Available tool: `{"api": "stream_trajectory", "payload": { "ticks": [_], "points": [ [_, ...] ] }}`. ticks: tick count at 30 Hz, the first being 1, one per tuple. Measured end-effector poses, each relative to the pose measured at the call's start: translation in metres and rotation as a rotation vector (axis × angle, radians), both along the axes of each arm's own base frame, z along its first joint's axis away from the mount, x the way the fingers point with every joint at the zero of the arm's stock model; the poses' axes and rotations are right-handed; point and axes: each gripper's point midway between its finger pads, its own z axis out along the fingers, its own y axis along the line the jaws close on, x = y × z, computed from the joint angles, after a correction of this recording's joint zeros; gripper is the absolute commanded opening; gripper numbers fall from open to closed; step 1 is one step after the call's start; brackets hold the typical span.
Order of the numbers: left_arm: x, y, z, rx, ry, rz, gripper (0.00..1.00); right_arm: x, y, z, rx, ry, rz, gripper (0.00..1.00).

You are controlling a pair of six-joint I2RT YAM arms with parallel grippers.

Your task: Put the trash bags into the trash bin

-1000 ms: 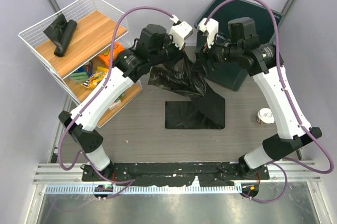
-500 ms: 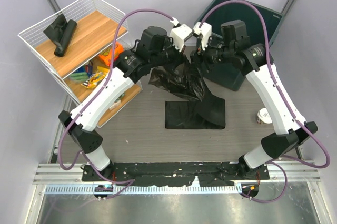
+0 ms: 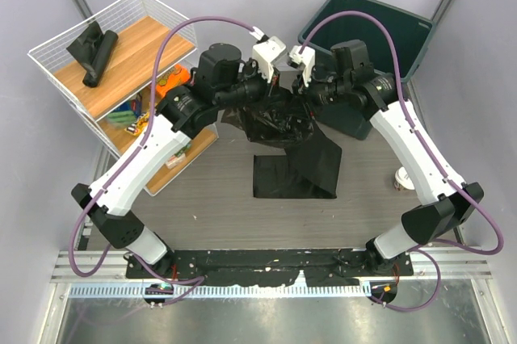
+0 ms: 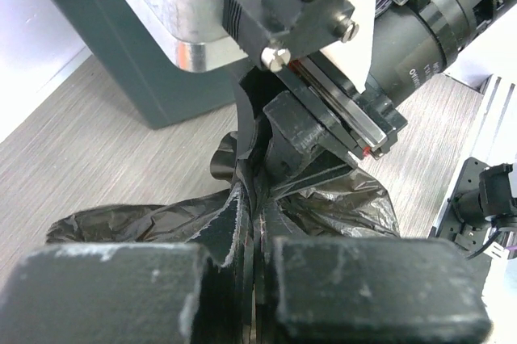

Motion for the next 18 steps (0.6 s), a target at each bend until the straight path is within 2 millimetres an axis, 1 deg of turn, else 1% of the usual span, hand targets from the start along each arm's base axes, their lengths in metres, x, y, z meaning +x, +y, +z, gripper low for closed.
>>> {"api": "stream_trajectory", "payload": {
  "ticks": [1,2,3,5,6,7,8,9,10,11,15,18],
  "points": [
    [0.000,0.000,0.000,-0.001,-0.001,0.000,0.00,0.000,0.000,0.001,0.001,-0.002,0.001,0.09],
    [0.000,0.000,-0.001,0.000,-0.001,0.001,0.00,0.000,0.000,0.001,0.000,-0.005,0.001,0.01],
    [0.001,0.000,-0.002,0.002,0.000,0.001,0.09,0.001,-0.001,0.001,-0.002,-0.008,-0.001,0.01],
    [0.002,0.001,-0.004,0.009,-0.002,0.004,0.30,0.002,-0.002,0.002,-0.008,-0.015,-0.011,0.01],
    [0.003,0.002,-0.005,0.013,-0.003,0.008,0.47,0.003,-0.003,0.004,-0.013,-0.021,-0.019,0.01],
    [0.005,0.003,-0.006,0.015,-0.004,0.012,0.60,0.004,-0.004,0.006,-0.015,-0.026,-0.025,0.01],
    [0.006,0.005,-0.005,0.016,-0.007,0.015,0.78,0.006,-0.006,0.008,-0.017,-0.032,-0.035,0.01],
    [0.007,0.006,-0.005,0.018,-0.011,0.016,0.90,0.007,-0.008,0.010,-0.019,-0.039,-0.045,0.01],
    [0.007,0.010,-0.006,0.014,-0.004,0.022,0.96,0.009,-0.010,0.012,-0.021,-0.045,-0.055,0.01],
    [0.008,0.015,-0.006,0.020,-0.011,0.024,1.00,0.010,-0.012,0.014,-0.022,-0.050,-0.065,0.01],
    [-0.002,0.029,-0.003,0.050,-0.053,-0.013,1.00,0.014,-0.023,0.018,-0.037,-0.055,-0.105,0.01],
    [-0.022,0.038,0.002,0.084,-0.100,-0.101,1.00,0.014,-0.029,0.024,-0.041,-0.058,-0.123,0.01]
  ]
}}
